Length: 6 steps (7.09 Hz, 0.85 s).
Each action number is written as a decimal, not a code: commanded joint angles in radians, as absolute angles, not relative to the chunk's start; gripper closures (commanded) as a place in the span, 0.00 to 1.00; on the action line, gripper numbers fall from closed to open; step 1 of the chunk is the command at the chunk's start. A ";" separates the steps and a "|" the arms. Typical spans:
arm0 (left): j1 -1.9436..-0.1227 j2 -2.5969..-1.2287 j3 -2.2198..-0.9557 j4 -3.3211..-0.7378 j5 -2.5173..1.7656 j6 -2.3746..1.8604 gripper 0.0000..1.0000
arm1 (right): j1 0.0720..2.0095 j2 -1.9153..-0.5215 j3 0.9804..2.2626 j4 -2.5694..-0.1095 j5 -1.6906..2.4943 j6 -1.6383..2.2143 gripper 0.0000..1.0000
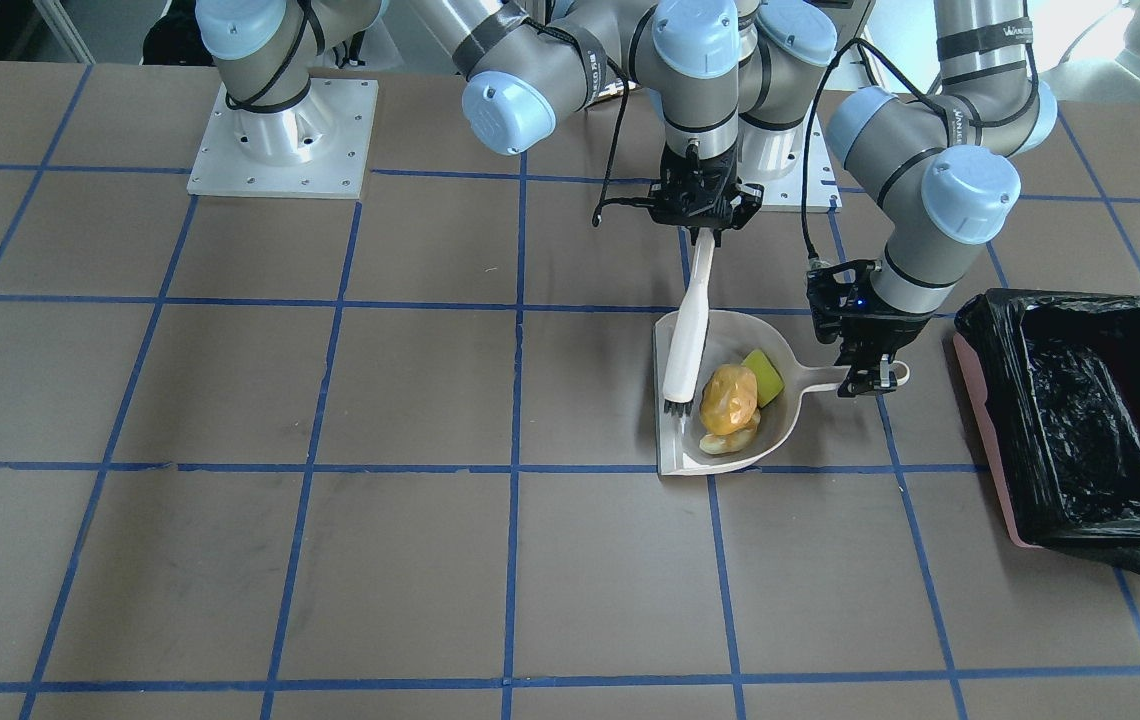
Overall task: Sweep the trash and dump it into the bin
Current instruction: 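Lift the dustpan over the trash bag with the left gripper while the right withdraws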
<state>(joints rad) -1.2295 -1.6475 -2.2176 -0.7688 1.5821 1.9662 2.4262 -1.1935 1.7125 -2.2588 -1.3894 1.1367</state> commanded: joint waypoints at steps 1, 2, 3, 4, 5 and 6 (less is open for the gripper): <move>-1.226 -1.647 -2.207 -0.773 1.572 1.967 1.00 | 2.419 -1.247 1.707 -2.162 -1.416 1.086 1.00; -1.221 -1.646 -2.203 -0.779 1.568 1.960 1.00 | 2.410 -1.264 1.707 -2.126 -1.440 1.048 1.00; -1.206 -1.640 -2.186 -0.808 1.522 1.957 1.00 | 2.367 -1.288 1.707 -2.064 -1.446 0.987 1.00; -1.153 -1.638 -2.162 -0.865 1.431 1.957 1.00 | 2.300 -1.337 1.716 -1.984 -1.456 0.886 1.00; -1.088 -1.635 -2.107 -0.958 1.364 1.962 1.00 | 2.201 -1.376 1.718 -1.883 -1.457 0.758 1.00; -1.034 -1.625 -1.995 -1.100 1.315 1.971 1.00 | 2.089 -1.399 1.718 -1.831 -1.469 0.636 1.00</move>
